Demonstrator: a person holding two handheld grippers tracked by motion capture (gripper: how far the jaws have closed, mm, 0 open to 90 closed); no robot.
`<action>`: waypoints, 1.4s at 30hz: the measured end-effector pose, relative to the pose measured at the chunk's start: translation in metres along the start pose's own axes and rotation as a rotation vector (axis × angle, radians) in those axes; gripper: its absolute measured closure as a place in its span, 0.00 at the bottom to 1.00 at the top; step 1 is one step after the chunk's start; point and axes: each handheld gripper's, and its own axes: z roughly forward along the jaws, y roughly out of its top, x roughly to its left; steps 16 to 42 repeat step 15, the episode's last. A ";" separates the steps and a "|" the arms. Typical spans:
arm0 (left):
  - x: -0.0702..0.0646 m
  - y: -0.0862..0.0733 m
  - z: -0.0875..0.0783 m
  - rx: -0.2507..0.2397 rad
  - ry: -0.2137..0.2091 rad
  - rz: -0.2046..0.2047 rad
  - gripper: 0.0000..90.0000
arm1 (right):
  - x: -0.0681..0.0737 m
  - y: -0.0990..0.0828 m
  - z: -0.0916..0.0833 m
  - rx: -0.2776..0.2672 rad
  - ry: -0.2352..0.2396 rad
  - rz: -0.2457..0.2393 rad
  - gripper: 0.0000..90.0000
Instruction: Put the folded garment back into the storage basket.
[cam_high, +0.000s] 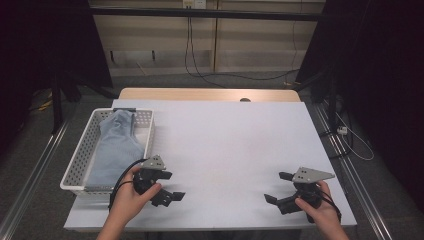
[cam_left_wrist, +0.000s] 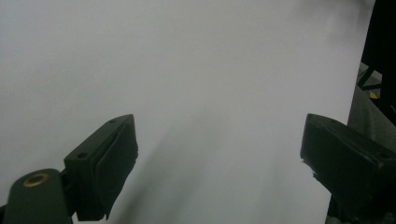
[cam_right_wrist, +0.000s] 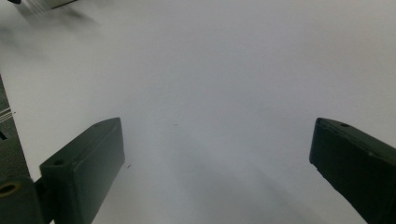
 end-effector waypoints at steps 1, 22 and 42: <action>0.000 0.000 0.000 0.000 0.000 0.000 0.12 | 0.000 0.000 0.000 -0.001 -0.001 0.000 0.03; 0.001 0.000 0.002 0.001 -0.009 -0.009 0.12 | 0.000 -0.001 0.001 0.005 0.002 -0.006 0.03; 0.001 0.000 0.002 0.001 -0.009 -0.009 0.12 | 0.000 -0.001 0.001 0.005 0.002 -0.006 0.03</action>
